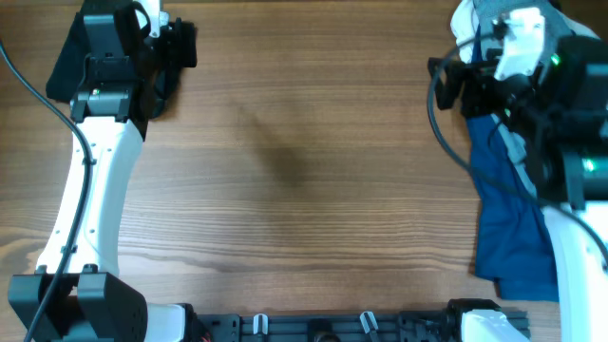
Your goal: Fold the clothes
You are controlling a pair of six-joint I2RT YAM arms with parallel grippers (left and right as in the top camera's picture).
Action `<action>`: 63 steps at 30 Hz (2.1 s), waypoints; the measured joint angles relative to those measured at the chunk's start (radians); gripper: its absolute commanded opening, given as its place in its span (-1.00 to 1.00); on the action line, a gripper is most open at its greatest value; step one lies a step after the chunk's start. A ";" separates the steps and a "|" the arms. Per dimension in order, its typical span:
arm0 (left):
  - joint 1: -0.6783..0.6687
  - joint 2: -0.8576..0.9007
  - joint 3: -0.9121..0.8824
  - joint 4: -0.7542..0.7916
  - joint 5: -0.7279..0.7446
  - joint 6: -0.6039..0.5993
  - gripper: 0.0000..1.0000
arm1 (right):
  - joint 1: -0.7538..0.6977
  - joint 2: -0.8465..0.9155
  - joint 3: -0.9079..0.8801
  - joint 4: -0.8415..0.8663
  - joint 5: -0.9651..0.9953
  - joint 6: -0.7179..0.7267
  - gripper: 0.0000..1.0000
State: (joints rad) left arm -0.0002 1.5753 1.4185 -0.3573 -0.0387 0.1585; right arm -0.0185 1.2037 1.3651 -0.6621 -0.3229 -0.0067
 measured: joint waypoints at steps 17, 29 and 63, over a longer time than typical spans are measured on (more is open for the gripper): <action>0.000 0.001 0.000 -0.003 0.000 0.000 1.00 | 0.031 -0.051 -0.013 -0.105 0.055 -0.013 0.99; 0.000 0.002 0.000 -0.002 0.000 0.000 1.00 | 0.051 -0.657 -0.825 0.620 0.063 -0.021 0.99; 0.000 0.004 0.000 -0.003 0.000 0.000 1.00 | 0.051 -1.184 -1.359 0.678 0.093 -0.021 0.99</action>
State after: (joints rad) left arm -0.0002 1.5791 1.4181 -0.3599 -0.0387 0.1585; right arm 0.0322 0.0200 0.0063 0.0154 -0.2298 -0.0280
